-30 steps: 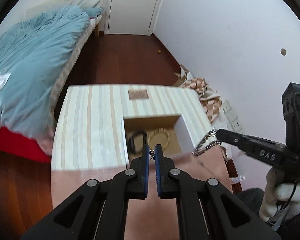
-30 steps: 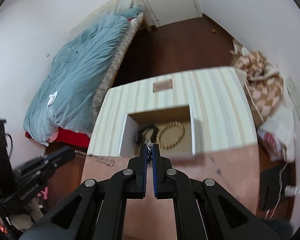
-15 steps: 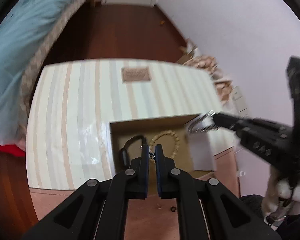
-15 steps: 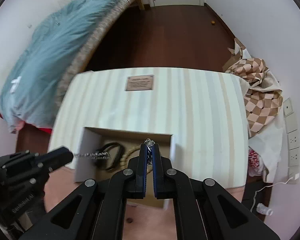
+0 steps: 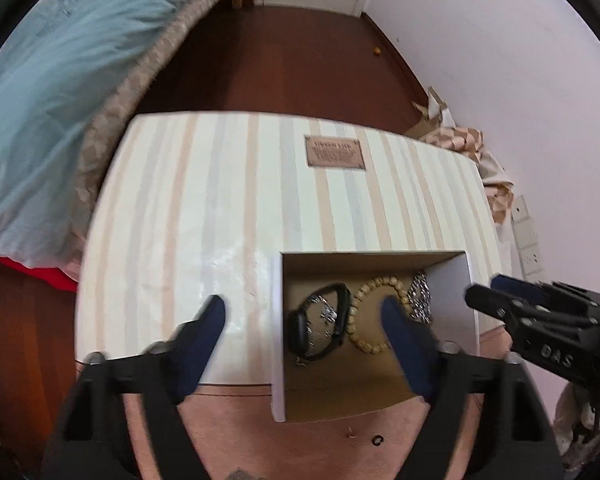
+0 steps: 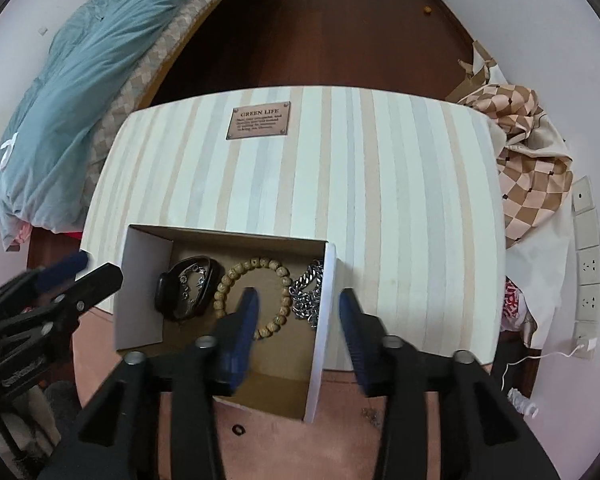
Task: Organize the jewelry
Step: 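Open the right tool to release the chain bracelet and withdraw, then move the right tool back over the mat toward the pendant necklace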
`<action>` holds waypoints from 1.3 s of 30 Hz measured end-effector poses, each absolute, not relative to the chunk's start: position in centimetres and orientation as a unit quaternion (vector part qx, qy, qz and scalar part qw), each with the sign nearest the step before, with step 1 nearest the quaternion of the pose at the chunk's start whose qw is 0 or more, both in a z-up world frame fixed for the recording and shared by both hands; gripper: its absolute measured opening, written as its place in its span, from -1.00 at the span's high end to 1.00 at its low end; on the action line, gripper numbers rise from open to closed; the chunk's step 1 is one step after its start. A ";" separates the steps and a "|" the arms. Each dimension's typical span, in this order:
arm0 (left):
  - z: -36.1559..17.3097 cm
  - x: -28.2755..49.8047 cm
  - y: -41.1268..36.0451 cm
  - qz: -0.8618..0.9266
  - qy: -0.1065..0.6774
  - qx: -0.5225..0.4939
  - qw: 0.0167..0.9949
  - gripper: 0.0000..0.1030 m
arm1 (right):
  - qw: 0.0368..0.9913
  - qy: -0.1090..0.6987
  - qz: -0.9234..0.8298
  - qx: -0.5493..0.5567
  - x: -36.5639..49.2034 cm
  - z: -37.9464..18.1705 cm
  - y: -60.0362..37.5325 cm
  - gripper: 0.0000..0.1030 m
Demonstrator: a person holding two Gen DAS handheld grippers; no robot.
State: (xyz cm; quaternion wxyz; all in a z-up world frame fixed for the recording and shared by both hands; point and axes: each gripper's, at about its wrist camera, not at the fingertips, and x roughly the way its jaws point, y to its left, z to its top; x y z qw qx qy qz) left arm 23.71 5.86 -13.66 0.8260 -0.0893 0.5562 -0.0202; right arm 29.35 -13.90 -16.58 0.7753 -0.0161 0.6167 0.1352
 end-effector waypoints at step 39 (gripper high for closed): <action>-7.2 11.5 2.7 0.052 0.464 -0.003 0.885 -0.99 | 0.877 0.476 0.052 -0.032 14.3 -8.0 -14.8 -0.99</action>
